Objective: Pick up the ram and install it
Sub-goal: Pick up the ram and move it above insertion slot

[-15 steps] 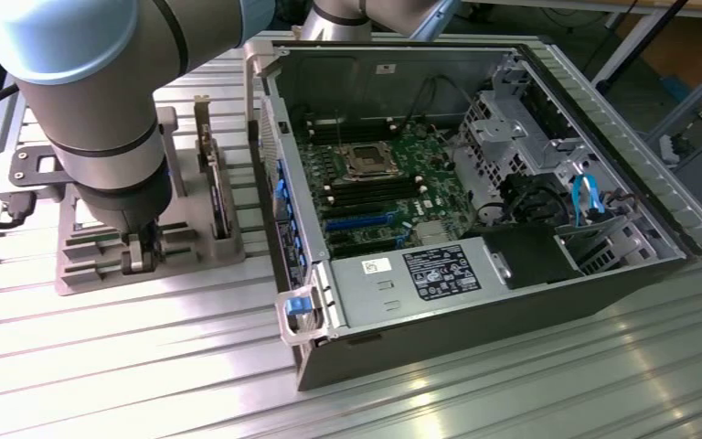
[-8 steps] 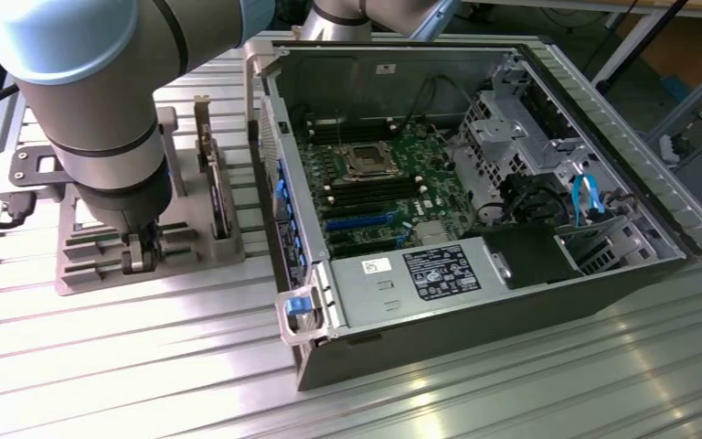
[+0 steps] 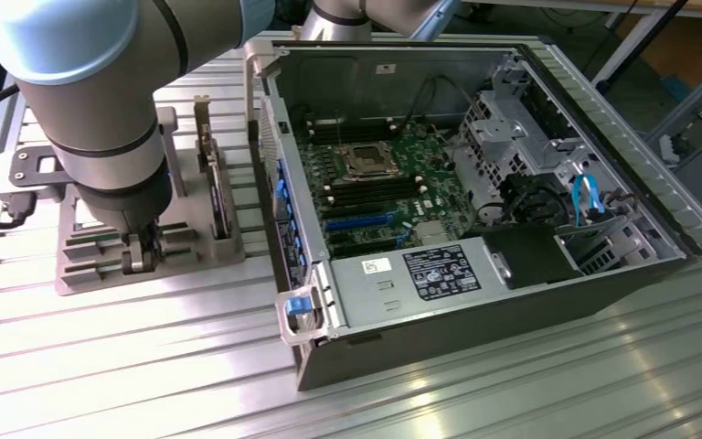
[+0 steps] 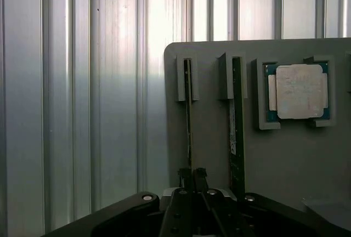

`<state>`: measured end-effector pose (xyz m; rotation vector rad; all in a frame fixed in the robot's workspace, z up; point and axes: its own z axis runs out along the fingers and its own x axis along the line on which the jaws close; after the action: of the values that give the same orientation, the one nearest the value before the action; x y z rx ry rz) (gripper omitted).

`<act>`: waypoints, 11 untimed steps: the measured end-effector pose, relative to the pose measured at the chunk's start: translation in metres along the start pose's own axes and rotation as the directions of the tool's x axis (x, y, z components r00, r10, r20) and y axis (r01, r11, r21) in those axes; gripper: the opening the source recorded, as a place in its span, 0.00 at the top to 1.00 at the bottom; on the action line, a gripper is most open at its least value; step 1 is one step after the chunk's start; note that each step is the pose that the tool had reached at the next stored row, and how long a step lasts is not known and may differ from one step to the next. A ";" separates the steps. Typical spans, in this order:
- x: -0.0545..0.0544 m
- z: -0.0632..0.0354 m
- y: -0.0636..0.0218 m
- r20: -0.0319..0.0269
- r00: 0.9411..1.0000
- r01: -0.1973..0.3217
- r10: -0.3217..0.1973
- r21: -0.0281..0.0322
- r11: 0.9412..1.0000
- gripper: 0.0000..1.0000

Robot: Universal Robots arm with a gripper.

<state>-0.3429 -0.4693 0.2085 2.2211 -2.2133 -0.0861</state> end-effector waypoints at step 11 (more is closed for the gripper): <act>0.000 -0.0066 0.0002 0.000 1.000 0.000 0.000 0.000 1.000 0.88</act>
<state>-0.3428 -0.4693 0.2151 2.2214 -2.2136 -0.0857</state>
